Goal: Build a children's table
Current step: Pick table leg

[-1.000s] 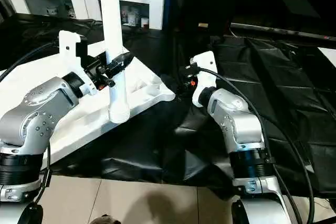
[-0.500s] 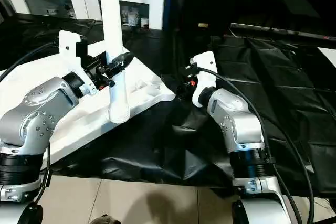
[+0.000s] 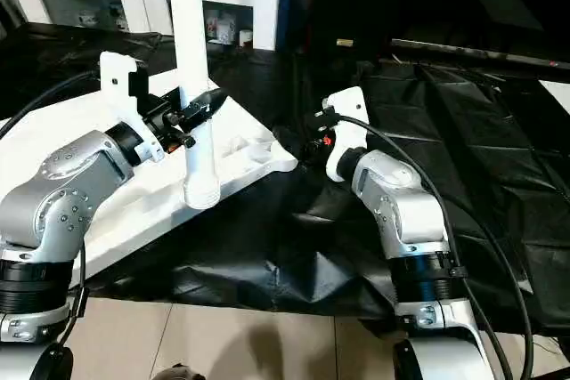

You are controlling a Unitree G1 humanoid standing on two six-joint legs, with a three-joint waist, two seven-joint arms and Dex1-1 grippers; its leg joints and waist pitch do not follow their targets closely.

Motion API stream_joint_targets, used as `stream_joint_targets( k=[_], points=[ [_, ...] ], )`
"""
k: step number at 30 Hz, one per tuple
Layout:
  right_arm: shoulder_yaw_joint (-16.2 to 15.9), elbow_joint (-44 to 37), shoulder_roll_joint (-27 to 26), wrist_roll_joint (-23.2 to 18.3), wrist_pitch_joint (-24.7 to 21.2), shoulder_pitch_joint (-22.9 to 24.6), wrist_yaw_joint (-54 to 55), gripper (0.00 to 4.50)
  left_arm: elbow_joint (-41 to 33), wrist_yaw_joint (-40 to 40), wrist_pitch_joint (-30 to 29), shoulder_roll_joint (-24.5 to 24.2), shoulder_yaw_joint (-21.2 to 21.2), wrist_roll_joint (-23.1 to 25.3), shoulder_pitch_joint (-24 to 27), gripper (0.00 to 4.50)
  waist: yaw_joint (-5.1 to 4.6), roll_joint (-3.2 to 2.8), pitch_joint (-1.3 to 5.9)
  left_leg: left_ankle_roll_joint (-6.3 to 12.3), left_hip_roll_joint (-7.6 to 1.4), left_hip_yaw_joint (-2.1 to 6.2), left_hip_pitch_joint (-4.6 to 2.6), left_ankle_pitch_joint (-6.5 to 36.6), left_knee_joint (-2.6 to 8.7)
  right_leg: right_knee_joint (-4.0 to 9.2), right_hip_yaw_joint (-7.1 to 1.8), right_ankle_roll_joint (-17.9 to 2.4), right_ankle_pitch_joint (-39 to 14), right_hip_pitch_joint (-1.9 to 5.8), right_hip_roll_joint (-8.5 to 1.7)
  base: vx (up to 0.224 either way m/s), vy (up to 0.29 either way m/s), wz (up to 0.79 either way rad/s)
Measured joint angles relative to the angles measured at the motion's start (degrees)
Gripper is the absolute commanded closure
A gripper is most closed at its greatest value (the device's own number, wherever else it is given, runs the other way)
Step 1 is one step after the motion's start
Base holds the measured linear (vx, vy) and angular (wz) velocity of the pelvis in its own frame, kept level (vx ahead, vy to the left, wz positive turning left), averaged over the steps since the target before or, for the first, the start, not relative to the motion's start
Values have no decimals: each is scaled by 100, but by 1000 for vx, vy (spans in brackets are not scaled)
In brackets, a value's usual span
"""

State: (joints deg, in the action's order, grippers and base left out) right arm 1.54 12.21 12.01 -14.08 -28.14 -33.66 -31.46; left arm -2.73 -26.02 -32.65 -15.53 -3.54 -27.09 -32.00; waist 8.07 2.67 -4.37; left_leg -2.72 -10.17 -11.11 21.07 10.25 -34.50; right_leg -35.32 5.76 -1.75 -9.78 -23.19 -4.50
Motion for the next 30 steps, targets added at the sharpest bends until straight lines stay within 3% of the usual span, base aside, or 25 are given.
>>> stream_joint_targets(
  k=[30],
  points=[
    [0, 0, 0, 0, 0, 0, 1, 89, 0, 0, 0, 0, 0, 0, 0, 262, 0, 0, 0, 0, 0, 0, 0, 0, 0, 0, 0, 0, 0, 0, 0, 0, 0, 0]
  ],
)
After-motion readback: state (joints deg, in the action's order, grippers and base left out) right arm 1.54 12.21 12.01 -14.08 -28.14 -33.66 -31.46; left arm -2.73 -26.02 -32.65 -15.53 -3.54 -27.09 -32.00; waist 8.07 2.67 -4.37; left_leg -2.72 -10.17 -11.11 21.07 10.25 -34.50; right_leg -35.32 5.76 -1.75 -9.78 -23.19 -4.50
